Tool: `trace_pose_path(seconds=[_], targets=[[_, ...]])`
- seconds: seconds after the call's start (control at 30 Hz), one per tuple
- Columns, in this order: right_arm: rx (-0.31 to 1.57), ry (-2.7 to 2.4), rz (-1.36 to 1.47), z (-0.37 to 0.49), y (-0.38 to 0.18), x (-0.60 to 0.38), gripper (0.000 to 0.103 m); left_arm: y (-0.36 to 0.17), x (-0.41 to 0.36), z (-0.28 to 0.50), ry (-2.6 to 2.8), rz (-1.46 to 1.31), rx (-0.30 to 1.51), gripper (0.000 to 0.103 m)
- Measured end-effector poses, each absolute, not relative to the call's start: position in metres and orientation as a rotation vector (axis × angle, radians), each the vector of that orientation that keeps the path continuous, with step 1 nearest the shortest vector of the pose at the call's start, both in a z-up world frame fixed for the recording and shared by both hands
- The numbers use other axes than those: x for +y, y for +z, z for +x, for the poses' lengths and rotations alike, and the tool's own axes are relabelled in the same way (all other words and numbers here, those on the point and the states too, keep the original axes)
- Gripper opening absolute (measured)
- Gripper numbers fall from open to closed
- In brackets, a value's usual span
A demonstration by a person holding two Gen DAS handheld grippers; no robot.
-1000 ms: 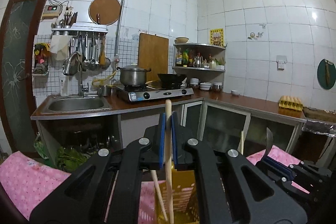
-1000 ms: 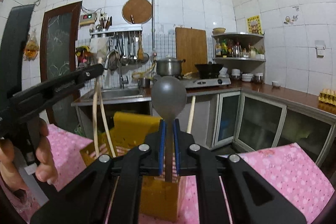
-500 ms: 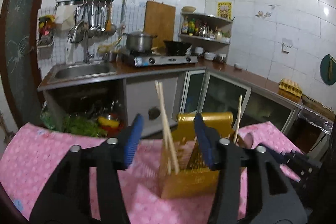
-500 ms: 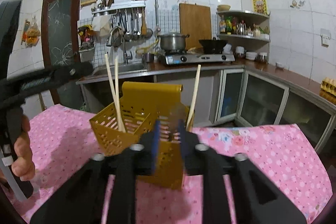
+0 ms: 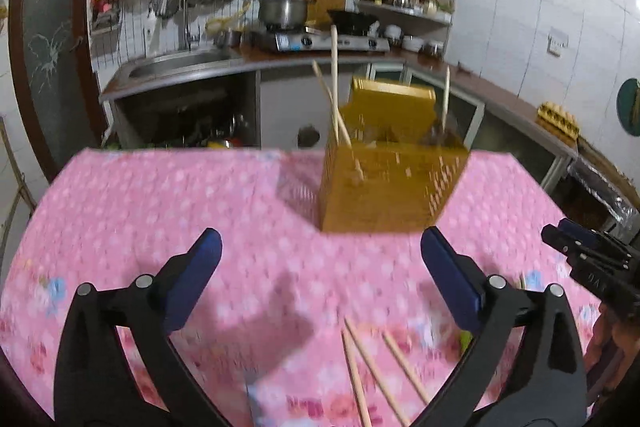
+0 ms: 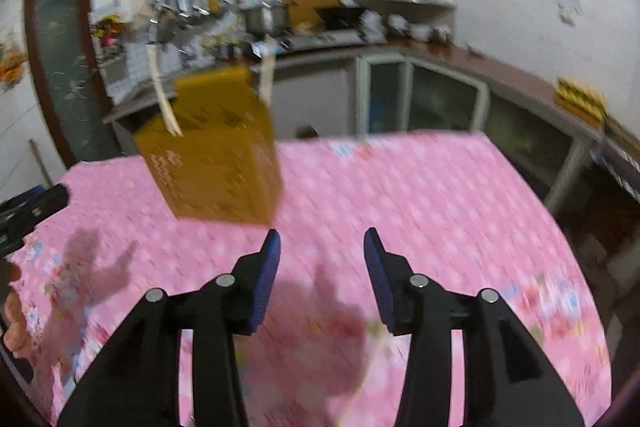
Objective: Organize utensils
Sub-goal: 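Grasp a wooden chopstick with the left gripper while the right grasps another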
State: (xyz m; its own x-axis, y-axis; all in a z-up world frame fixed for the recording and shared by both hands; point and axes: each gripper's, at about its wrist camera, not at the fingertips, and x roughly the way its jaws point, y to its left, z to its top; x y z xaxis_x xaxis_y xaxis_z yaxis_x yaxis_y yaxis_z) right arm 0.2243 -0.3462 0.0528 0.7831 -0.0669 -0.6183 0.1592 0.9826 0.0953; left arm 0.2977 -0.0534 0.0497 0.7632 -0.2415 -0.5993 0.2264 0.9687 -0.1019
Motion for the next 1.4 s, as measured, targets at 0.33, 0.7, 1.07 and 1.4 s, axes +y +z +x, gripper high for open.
trace_pose_path(seconds=[0.33,0.7,1.07,1.4], targets=[[0.763,-0.288,0.186,0.206,-0.015,-0.368,0.043,-0.014,-0.068,0.278,-0.201,-0.007,0.774,0.097],[0.837,-0.34,0.173,0.219,-0.035,-0.364,0.043,-0.039,-0.076,0.27,-0.219,0.015,0.808,0.08],[0.86,-0.325,0.178,0.231,-0.038,-0.363,0.033,-0.058,-0.071,0.276,-0.238,-0.025,0.896,0.051],[0.848,-0.281,0.22,0.228,-0.037,-0.368,0.012,-0.059,-0.085,0.276,-0.283,0.04,0.912,0.012]])
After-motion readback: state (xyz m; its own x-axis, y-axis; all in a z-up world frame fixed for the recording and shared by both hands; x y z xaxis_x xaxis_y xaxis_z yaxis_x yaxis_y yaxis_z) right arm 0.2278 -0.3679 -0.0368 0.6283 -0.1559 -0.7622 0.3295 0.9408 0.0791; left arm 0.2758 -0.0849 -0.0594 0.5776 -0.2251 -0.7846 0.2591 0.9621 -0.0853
